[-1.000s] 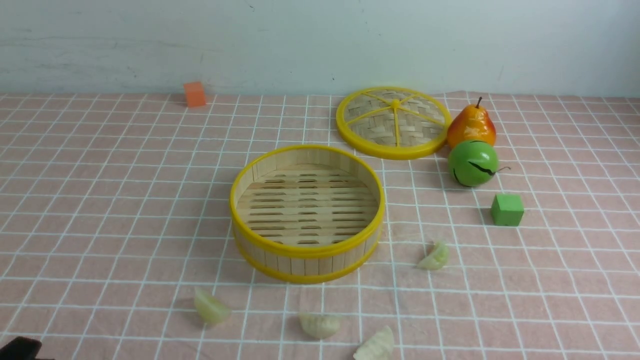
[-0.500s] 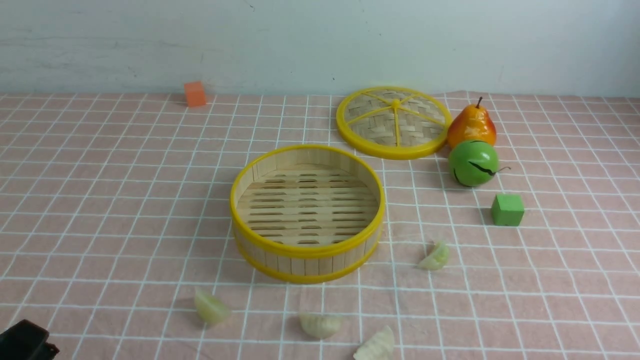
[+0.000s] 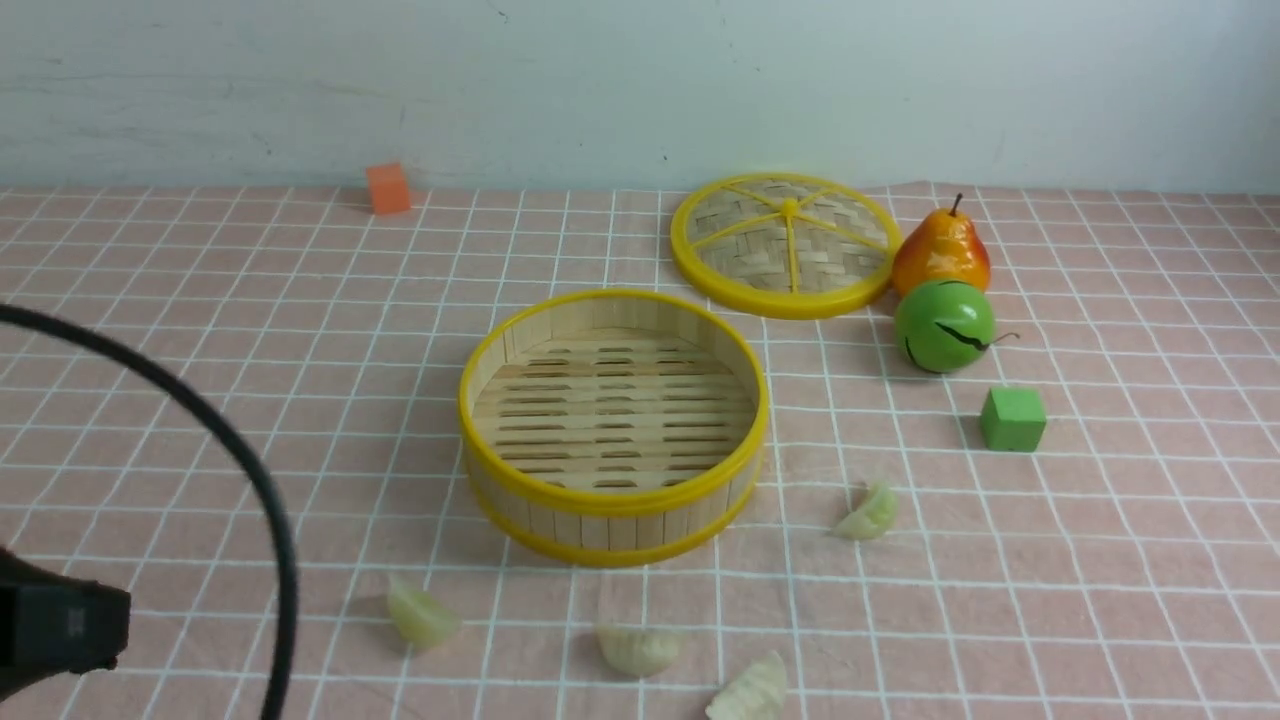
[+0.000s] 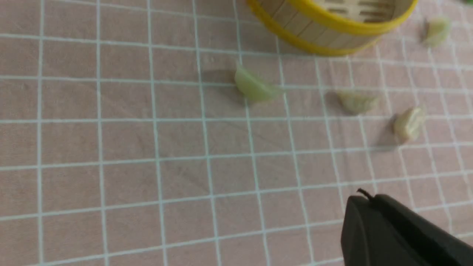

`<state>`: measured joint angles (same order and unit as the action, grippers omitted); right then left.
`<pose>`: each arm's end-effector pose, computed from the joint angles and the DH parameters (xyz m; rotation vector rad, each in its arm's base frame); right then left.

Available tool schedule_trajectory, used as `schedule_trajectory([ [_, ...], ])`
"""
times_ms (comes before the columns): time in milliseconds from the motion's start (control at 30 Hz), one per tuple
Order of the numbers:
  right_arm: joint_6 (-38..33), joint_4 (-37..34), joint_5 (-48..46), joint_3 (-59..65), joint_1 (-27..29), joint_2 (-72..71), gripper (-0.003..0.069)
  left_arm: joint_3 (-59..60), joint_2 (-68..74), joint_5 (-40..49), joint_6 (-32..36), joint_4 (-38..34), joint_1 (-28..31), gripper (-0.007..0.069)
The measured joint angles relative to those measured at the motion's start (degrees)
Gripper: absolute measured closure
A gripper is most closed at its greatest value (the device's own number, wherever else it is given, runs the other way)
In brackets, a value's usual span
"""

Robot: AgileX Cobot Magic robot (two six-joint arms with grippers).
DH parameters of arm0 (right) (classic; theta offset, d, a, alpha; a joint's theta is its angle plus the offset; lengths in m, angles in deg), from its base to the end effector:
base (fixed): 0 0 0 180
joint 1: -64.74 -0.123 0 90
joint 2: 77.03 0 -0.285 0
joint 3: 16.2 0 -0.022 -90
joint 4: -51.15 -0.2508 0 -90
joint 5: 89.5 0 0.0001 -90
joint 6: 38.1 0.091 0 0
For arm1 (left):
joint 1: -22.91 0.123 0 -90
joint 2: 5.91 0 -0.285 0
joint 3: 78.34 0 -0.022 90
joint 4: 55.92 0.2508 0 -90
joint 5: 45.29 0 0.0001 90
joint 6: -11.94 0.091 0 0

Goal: Put the dumplings into the steamer on the table with the pink tablecloth.
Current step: 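Reach for and grasp a dumpling on the table with the left gripper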

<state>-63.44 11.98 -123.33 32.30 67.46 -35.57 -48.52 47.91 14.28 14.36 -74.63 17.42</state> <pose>0.1142 0.0267 0.2946 -0.0202 2.0435 0.4333 0.1295 -0.0378 0.3339 0.0814 2.4770 -0.4425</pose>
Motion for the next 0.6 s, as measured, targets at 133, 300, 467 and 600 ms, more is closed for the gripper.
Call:
schedule_trajectory([
  [133, -5.0, 1.2, -13.5, -9.8, -4.3, 13.2, 0.0678, -3.1, 9.5, 0.4, -5.4, 9.7, -11.0, 0.0638],
  [300, -5.0, 8.4, -24.3, -19.6, -18.3, 23.6, 0.0676, -4.0, 21.7, -1.1, -17.7, 21.8, -19.9, 0.0613],
  [467, 0.7, 18.8, -27.2, -23.3, -30.3, 26.8, 0.0672, -5.1, 31.7, -6.2, -25.5, 24.0, -20.6, 0.0457],
  [600, 3.5, 22.6, -27.4, -23.8, -33.8, 26.9, 0.0670, -5.1, 36.6, -12.6, -32.4, 24.1, -20.6, 0.0304],
])
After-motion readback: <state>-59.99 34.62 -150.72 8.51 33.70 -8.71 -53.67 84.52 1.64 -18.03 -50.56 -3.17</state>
